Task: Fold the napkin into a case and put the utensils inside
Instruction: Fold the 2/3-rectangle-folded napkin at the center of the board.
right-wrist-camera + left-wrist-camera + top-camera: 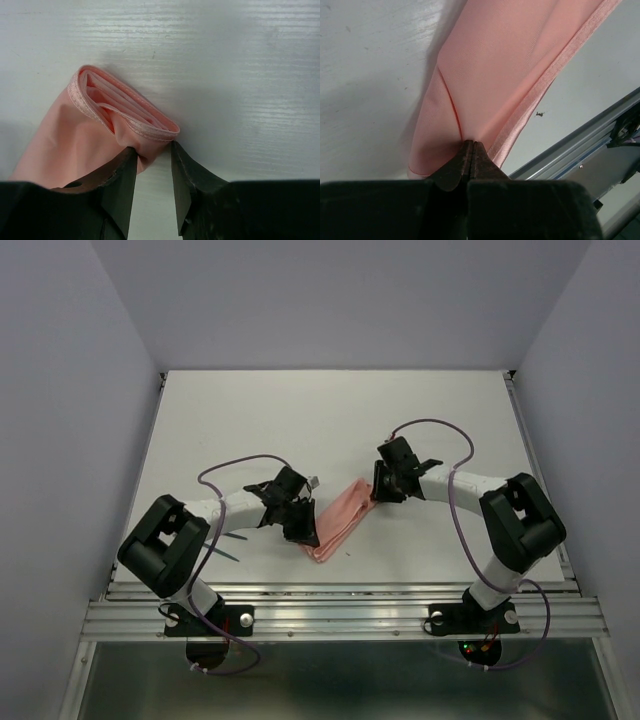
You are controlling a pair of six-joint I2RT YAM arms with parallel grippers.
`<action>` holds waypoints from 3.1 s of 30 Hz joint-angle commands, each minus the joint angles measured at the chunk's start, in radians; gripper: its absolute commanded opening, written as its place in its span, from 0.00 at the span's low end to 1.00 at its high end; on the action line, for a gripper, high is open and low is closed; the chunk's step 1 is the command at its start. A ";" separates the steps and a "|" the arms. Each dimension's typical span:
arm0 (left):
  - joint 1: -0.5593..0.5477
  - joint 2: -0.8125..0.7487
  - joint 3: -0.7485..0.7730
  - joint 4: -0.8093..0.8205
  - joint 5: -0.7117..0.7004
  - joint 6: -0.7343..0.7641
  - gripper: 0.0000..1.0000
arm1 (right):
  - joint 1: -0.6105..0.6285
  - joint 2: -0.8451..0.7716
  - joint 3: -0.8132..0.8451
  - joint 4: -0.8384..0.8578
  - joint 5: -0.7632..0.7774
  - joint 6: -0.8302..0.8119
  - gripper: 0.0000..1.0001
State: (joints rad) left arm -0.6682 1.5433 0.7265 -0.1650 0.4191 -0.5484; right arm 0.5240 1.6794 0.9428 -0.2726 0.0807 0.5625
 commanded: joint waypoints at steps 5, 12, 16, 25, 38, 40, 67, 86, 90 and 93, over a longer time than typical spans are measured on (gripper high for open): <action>-0.018 -0.054 0.091 -0.062 0.009 0.028 0.00 | -0.004 -0.046 0.034 0.064 -0.036 -0.088 0.40; -0.016 0.007 0.367 -0.097 -0.025 0.057 0.00 | -0.004 -0.130 0.042 0.015 -0.059 -0.111 0.50; -0.016 0.133 0.491 -0.074 -0.034 0.053 0.00 | -0.004 -0.139 0.050 0.001 -0.047 -0.098 0.50; -0.016 0.382 0.686 -0.031 -0.040 0.042 0.00 | -0.004 -0.092 0.073 -0.002 -0.055 -0.061 0.42; -0.016 0.443 0.679 -0.031 0.026 0.062 0.00 | 0.024 -0.023 0.083 0.004 -0.026 -0.050 0.38; -0.016 0.443 0.674 -0.036 0.029 0.064 0.00 | 0.024 -0.026 0.074 0.016 -0.015 -0.046 0.35; -0.019 0.442 0.590 0.036 0.069 0.053 0.00 | 0.105 -0.047 0.085 -0.014 0.137 -0.019 0.35; -0.018 0.480 0.568 0.073 0.093 0.042 0.00 | 0.125 -0.035 0.083 -0.010 0.177 -0.009 0.07; -0.019 0.495 0.557 0.102 0.112 0.030 0.00 | 0.125 -0.052 0.088 -0.010 0.159 -0.007 0.01; -0.024 0.500 0.553 0.122 0.122 0.019 0.00 | 0.125 -0.061 0.091 -0.008 0.131 -0.004 0.01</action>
State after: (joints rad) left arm -0.6807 2.0338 1.2991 -0.0788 0.5125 -0.5213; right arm 0.6373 1.6684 0.9924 -0.2893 0.2276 0.5461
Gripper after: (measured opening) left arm 0.058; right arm 0.015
